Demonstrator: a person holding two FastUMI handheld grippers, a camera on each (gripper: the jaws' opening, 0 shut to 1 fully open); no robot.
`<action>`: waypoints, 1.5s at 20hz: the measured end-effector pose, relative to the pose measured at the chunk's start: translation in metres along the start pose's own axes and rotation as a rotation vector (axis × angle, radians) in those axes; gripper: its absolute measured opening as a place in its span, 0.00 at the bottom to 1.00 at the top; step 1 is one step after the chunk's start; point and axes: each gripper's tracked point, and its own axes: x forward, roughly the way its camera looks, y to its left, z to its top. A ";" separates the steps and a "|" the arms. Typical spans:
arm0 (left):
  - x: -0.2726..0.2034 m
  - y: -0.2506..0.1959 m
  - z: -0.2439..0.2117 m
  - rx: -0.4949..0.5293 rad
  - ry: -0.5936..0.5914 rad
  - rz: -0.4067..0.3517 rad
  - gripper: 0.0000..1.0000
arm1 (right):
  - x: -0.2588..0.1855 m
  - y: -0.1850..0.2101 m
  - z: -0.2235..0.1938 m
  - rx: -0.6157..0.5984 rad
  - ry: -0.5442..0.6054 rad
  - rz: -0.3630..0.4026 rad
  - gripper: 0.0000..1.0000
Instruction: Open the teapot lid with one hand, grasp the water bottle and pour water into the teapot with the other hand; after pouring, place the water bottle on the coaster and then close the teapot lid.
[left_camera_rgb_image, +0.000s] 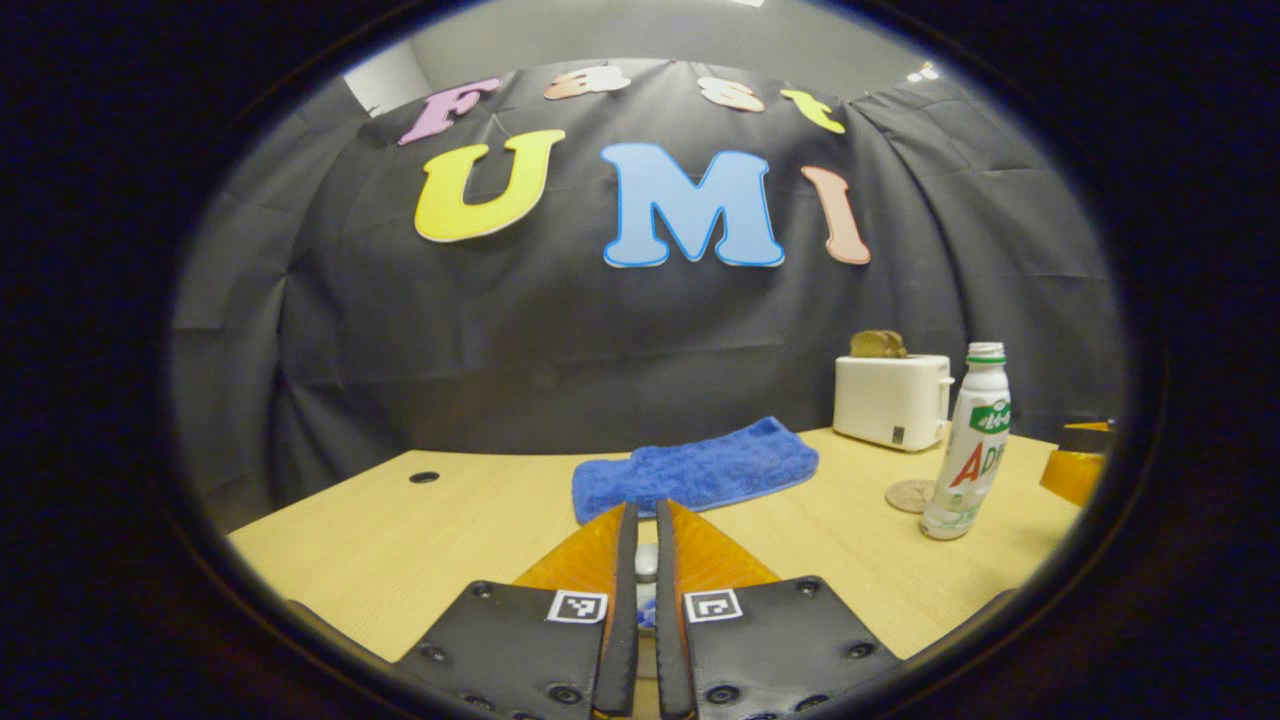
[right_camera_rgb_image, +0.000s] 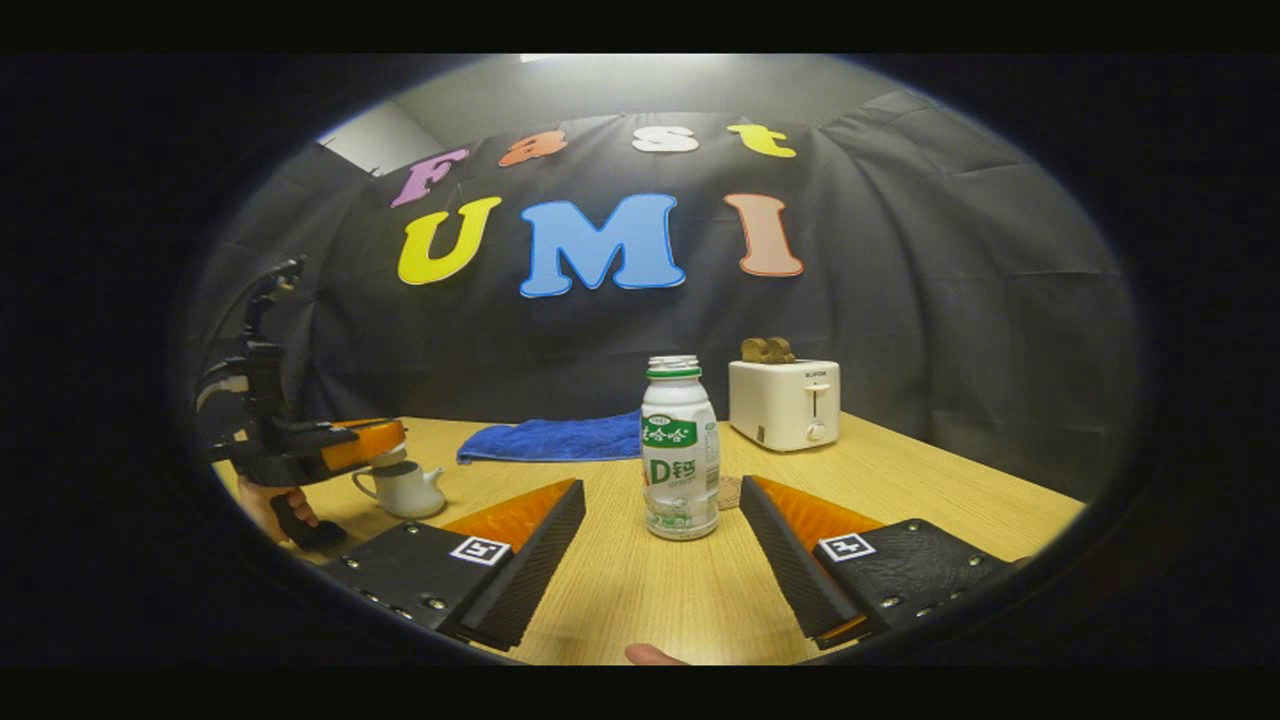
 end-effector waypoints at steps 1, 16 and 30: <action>-0.005 -0.004 0.005 0.010 -0.015 -0.004 0.18 | 0.003 -0.001 0.000 -0.007 0.004 -0.004 0.96; -0.016 -0.008 0.013 0.041 -0.051 -0.025 0.18 | 0.088 -0.018 -0.025 -0.073 0.135 -0.018 0.96; -0.016 -0.007 0.013 0.055 -0.051 -0.017 0.18 | 0.122 -0.021 -0.027 -0.076 0.157 -0.071 0.77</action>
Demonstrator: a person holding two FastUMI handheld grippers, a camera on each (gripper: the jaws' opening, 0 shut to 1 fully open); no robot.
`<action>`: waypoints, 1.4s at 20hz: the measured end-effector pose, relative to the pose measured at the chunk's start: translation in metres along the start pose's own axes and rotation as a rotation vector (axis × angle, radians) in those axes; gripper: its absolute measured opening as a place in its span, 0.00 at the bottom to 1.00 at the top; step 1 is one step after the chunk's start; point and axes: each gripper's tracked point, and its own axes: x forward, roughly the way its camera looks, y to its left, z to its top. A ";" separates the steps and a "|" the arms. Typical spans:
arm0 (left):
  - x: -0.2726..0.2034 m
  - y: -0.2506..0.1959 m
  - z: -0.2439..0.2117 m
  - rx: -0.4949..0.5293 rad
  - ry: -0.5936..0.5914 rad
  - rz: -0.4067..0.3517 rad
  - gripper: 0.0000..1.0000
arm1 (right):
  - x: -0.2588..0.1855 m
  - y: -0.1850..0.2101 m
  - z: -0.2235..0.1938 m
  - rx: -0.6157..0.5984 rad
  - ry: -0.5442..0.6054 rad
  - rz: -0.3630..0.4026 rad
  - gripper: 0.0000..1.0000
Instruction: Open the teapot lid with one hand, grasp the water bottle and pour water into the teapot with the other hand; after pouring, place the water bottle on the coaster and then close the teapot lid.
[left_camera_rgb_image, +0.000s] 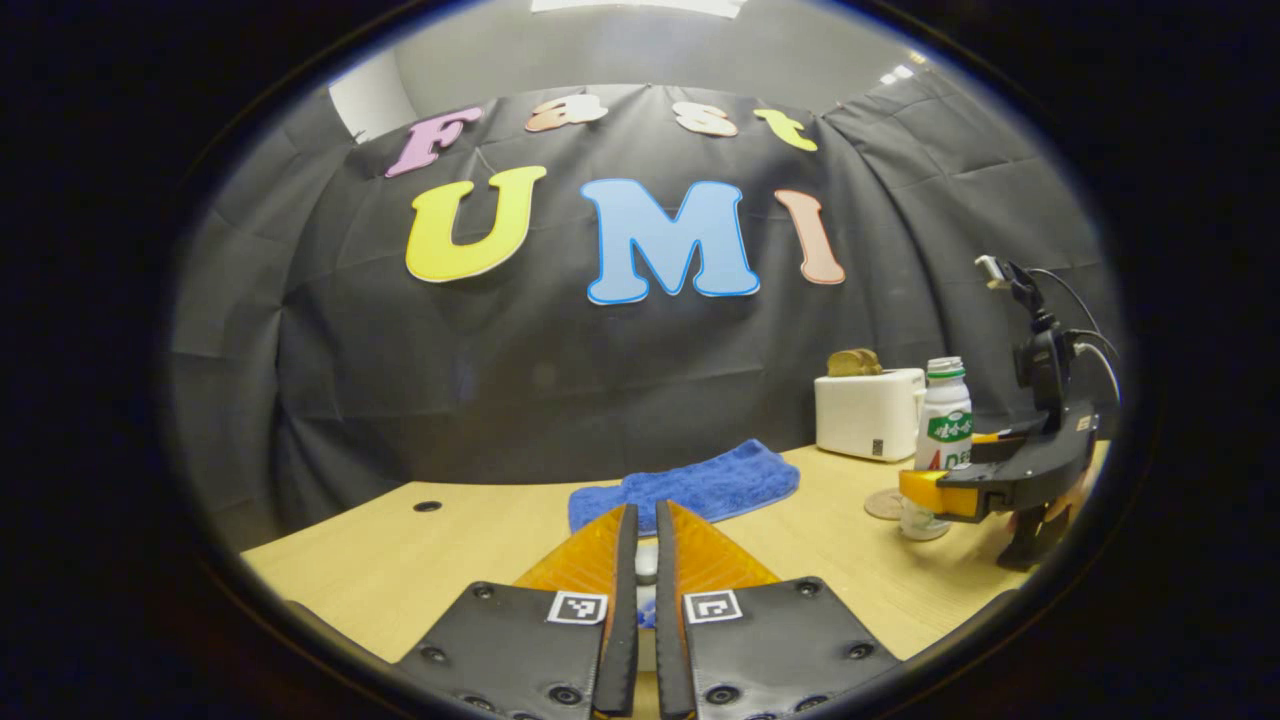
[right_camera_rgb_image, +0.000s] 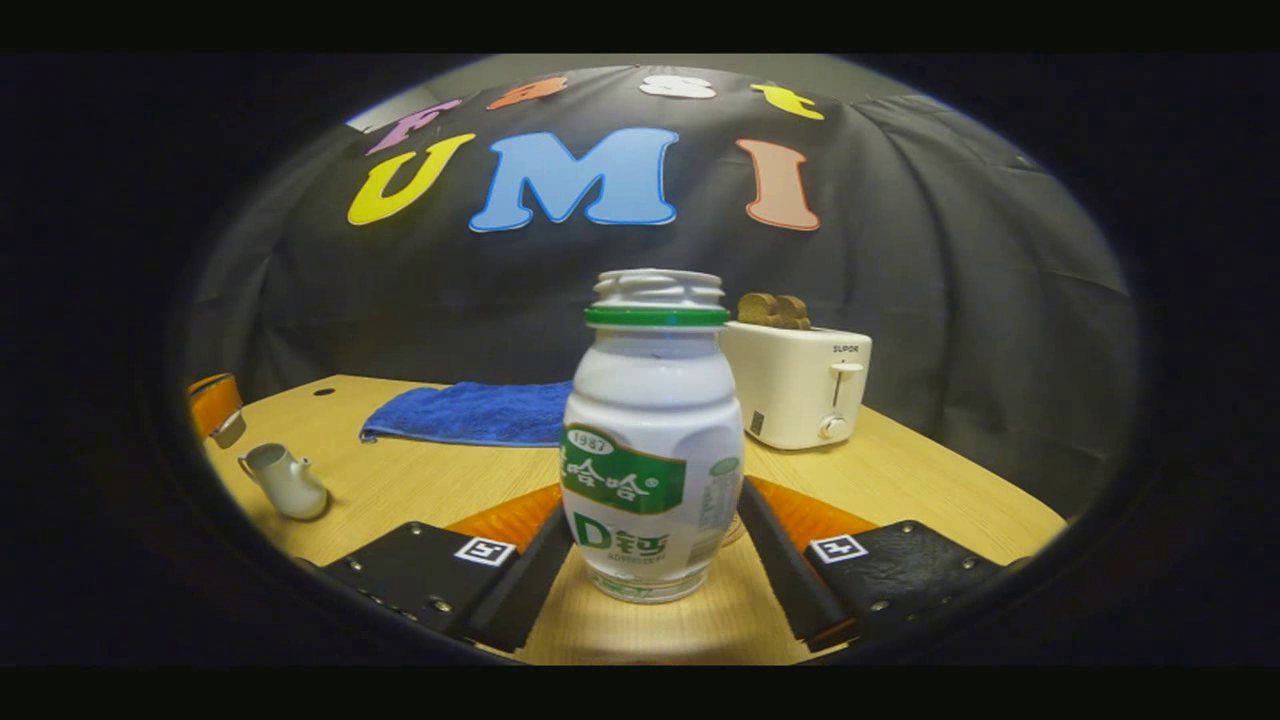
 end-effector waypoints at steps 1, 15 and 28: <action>-0.001 -0.001 0.002 0.000 -0.004 -0.001 0.18 | -0.005 0.000 0.003 -0.001 -0.006 0.007 0.85; -0.165 -0.005 0.043 -0.024 -0.106 -0.065 0.18 | -0.017 0.051 0.012 -0.256 -0.010 0.109 0.74; -0.219 0.028 0.023 -0.026 -0.090 0.006 0.17 | -0.019 0.100 0.029 -0.635 -0.058 0.098 0.72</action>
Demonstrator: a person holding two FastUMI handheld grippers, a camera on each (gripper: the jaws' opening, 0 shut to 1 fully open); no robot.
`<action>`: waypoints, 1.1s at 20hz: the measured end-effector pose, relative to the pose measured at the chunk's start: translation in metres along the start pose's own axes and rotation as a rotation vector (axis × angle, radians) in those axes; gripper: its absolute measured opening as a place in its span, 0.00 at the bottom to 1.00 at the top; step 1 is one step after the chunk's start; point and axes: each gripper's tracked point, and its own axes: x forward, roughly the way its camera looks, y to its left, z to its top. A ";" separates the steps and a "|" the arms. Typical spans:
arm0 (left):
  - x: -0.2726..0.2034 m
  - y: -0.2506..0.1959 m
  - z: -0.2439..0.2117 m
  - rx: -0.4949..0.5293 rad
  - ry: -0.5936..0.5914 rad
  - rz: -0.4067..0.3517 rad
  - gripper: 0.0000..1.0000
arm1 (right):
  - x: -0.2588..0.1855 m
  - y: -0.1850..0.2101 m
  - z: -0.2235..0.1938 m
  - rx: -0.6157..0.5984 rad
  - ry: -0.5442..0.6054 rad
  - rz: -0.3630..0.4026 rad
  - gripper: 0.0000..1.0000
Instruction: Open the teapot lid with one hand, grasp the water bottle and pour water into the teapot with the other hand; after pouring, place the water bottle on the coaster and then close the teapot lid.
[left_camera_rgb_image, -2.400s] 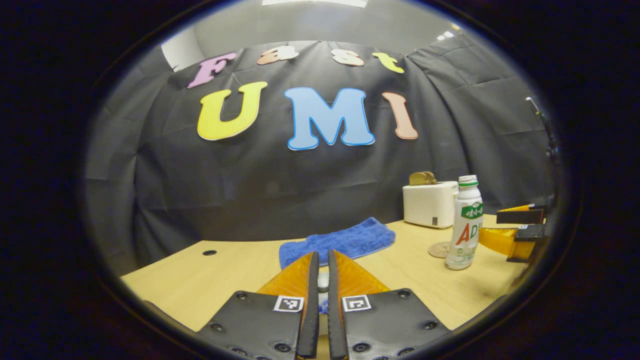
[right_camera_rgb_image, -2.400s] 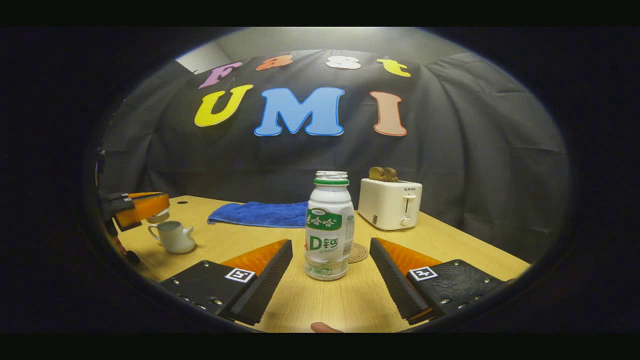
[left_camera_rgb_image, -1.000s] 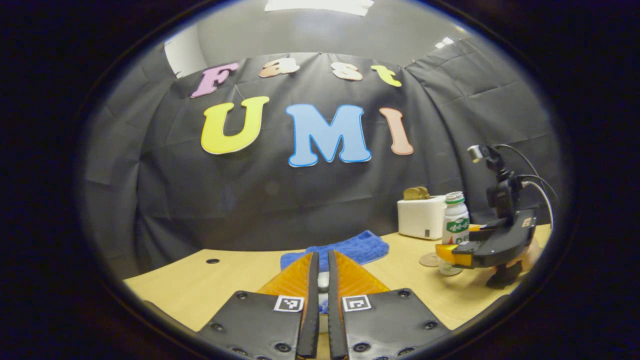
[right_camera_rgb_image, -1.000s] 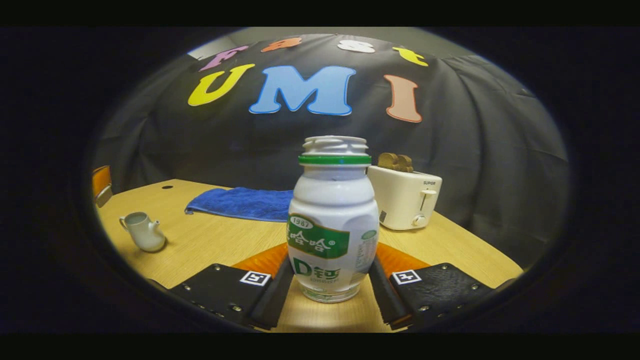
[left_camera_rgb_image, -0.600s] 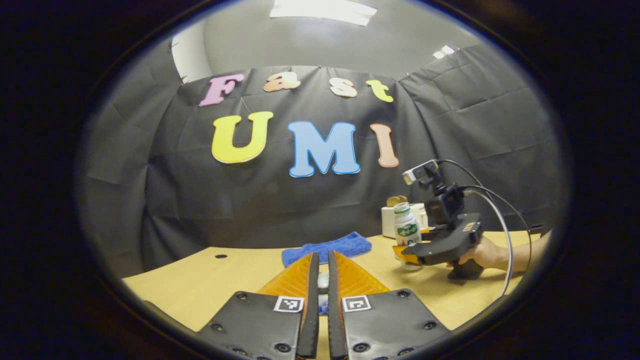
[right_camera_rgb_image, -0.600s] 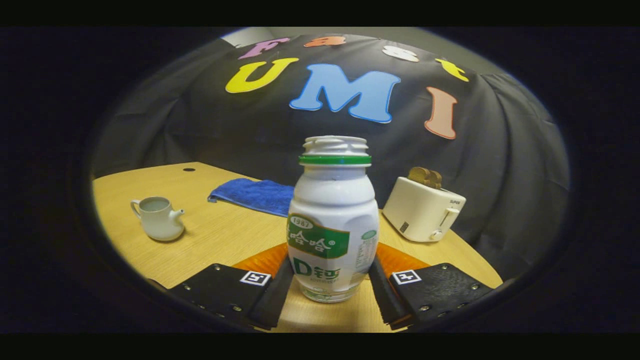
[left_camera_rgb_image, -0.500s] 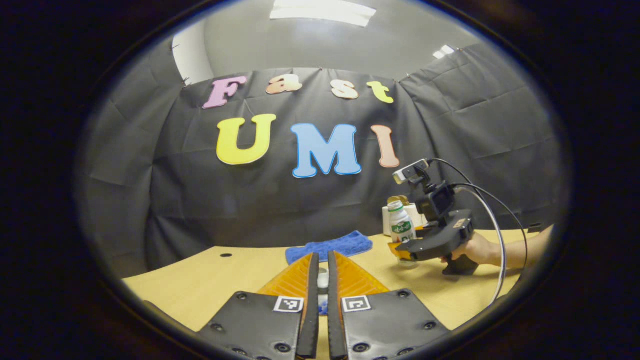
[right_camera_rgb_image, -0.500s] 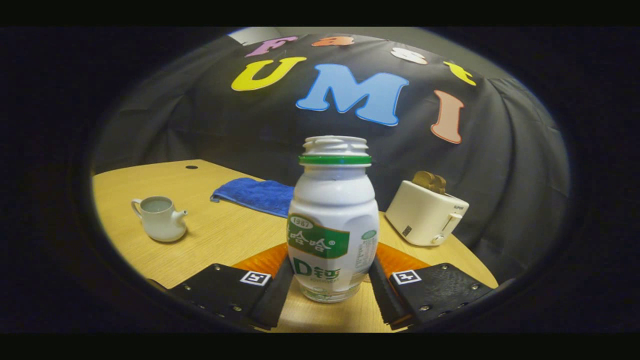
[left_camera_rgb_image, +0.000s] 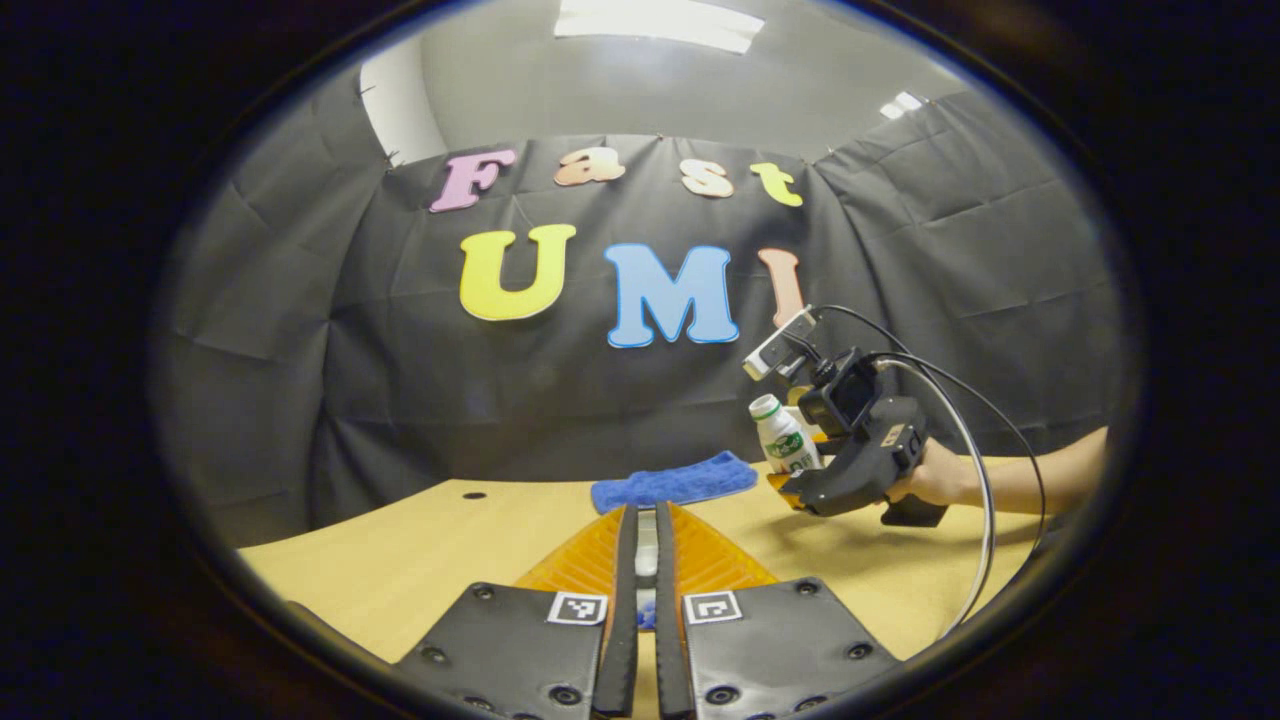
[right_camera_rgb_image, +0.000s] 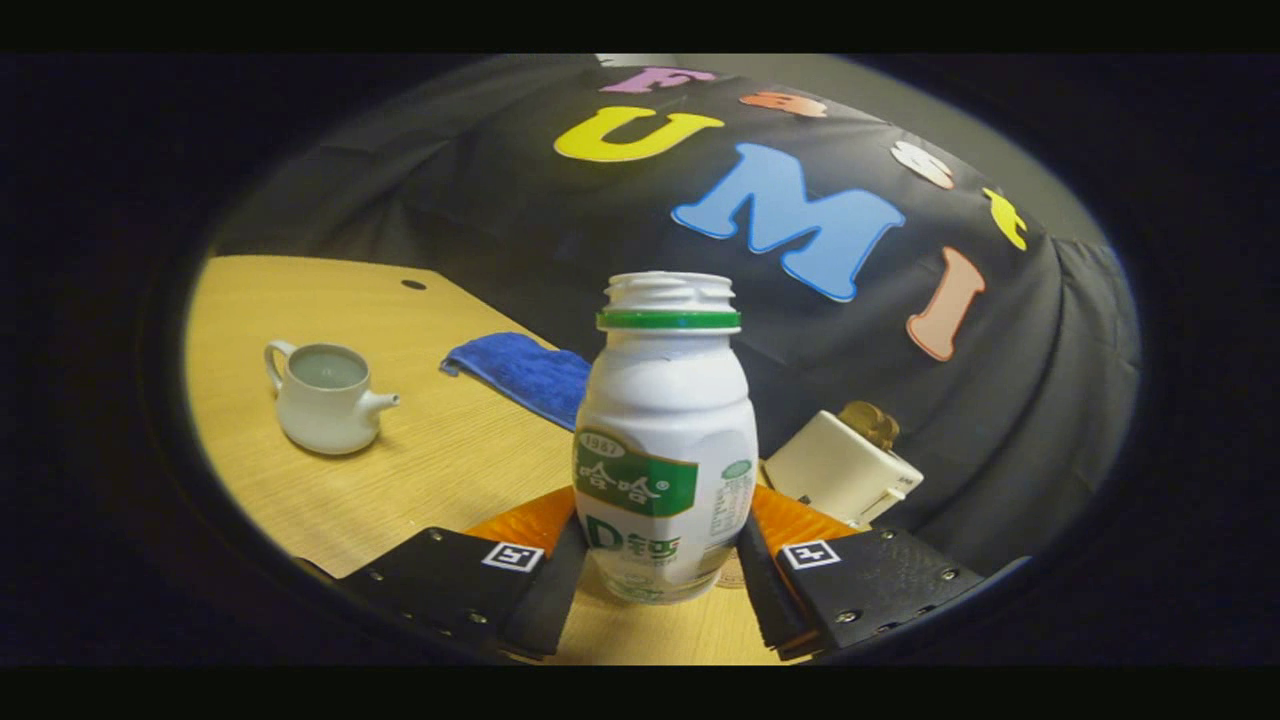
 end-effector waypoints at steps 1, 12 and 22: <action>0.000 0.002 0.001 0.000 -0.003 0.004 0.18 | 0.002 0.006 0.002 -0.037 -0.004 0.005 0.72; -0.003 0.019 -0.004 0.041 -0.030 0.042 0.16 | 0.011 0.034 0.015 -0.382 -0.011 -0.014 0.72; -0.002 0.015 -0.004 0.069 -0.032 0.035 0.18 | 0.013 0.043 0.019 -0.562 -0.019 -0.023 0.72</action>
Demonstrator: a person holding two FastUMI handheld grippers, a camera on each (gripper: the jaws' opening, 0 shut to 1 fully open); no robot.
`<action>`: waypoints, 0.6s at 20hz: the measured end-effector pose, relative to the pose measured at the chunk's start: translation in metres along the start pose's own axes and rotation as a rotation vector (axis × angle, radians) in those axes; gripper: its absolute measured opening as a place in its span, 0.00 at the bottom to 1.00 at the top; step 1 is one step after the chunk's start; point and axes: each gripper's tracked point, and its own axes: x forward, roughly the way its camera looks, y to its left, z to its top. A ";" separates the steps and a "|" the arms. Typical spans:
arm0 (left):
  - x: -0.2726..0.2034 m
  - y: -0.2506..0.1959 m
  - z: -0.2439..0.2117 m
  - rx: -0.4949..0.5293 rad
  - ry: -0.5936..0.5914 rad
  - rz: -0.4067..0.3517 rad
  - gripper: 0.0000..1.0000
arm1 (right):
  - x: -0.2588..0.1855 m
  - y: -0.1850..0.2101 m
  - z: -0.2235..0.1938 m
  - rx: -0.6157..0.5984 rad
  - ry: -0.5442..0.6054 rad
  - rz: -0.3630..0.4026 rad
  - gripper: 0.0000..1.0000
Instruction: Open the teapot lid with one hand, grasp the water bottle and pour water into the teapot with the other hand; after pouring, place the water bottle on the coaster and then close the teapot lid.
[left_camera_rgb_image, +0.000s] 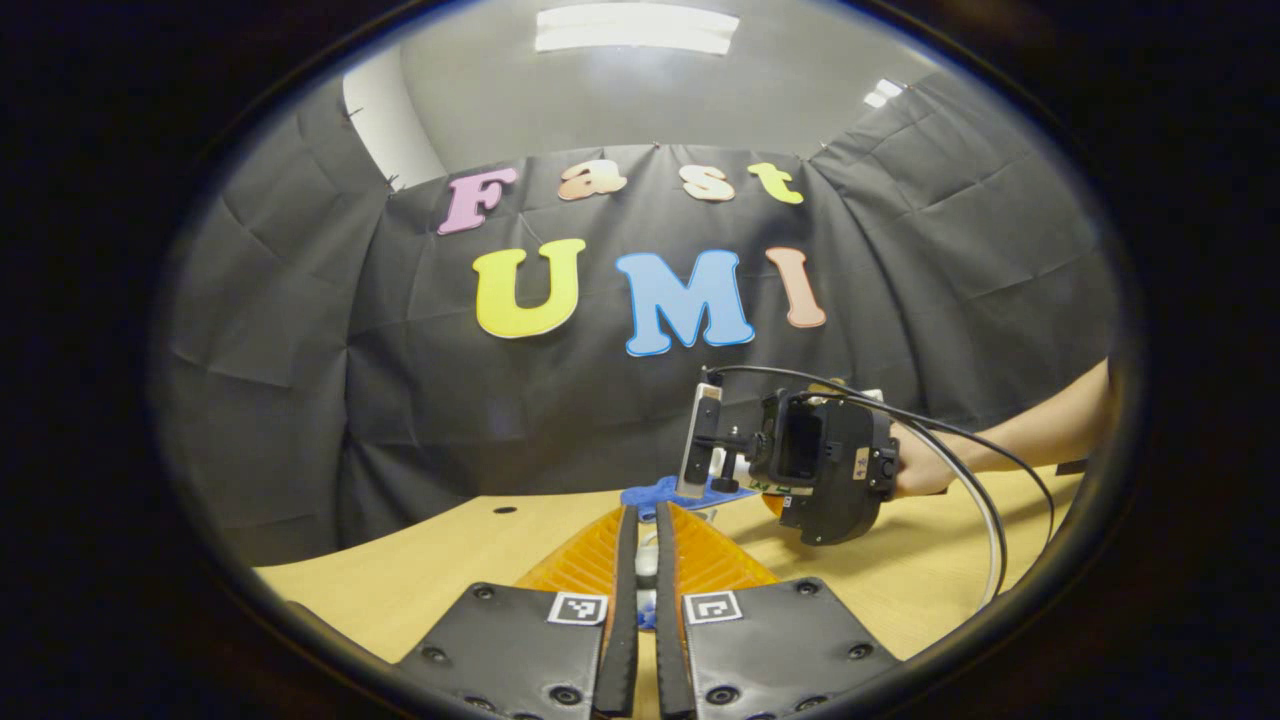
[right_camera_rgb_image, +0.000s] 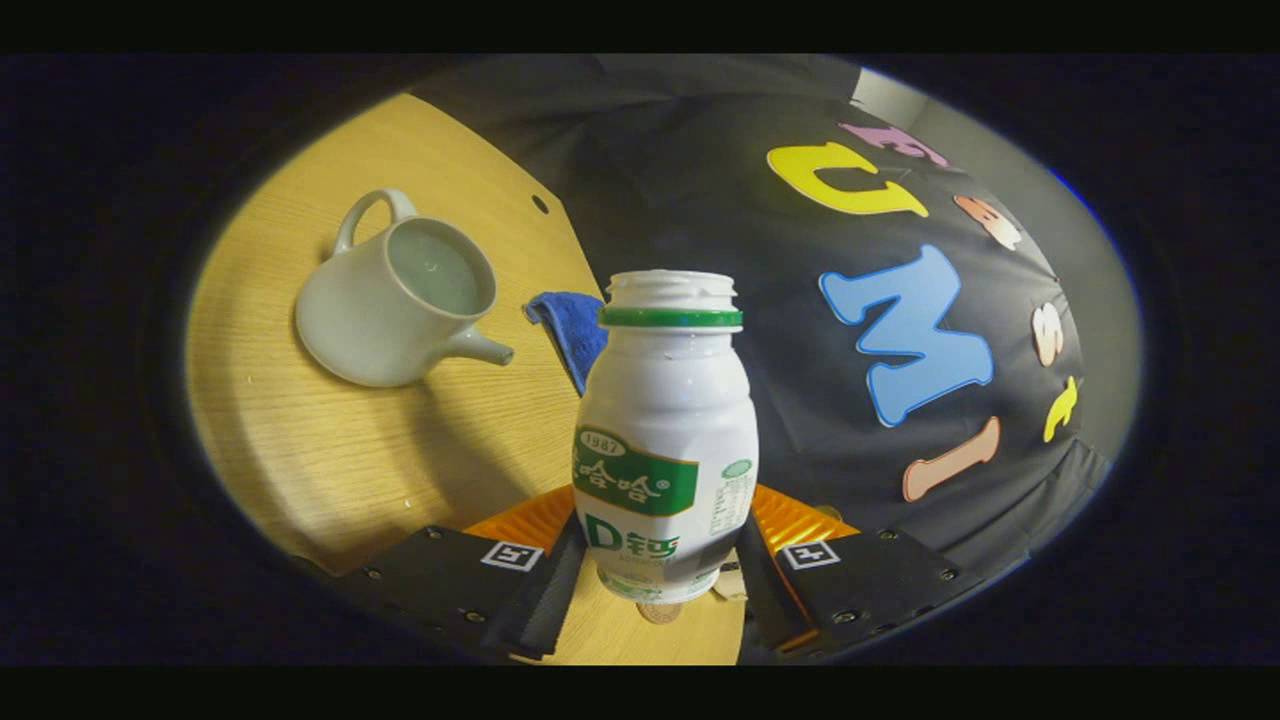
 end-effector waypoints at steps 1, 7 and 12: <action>-0.001 0.000 0.001 0.000 -0.001 0.000 0.14 | 0.000 0.000 0.000 -0.013 -0.002 -0.003 0.72; 0.000 0.003 0.000 0.011 -0.002 0.006 0.14 | -0.001 0.003 0.005 -0.095 -0.010 0.003 0.72; 0.000 0.002 -0.003 0.015 0.007 0.003 0.14 | 0.001 0.000 0.010 -0.173 -0.022 -0.008 0.72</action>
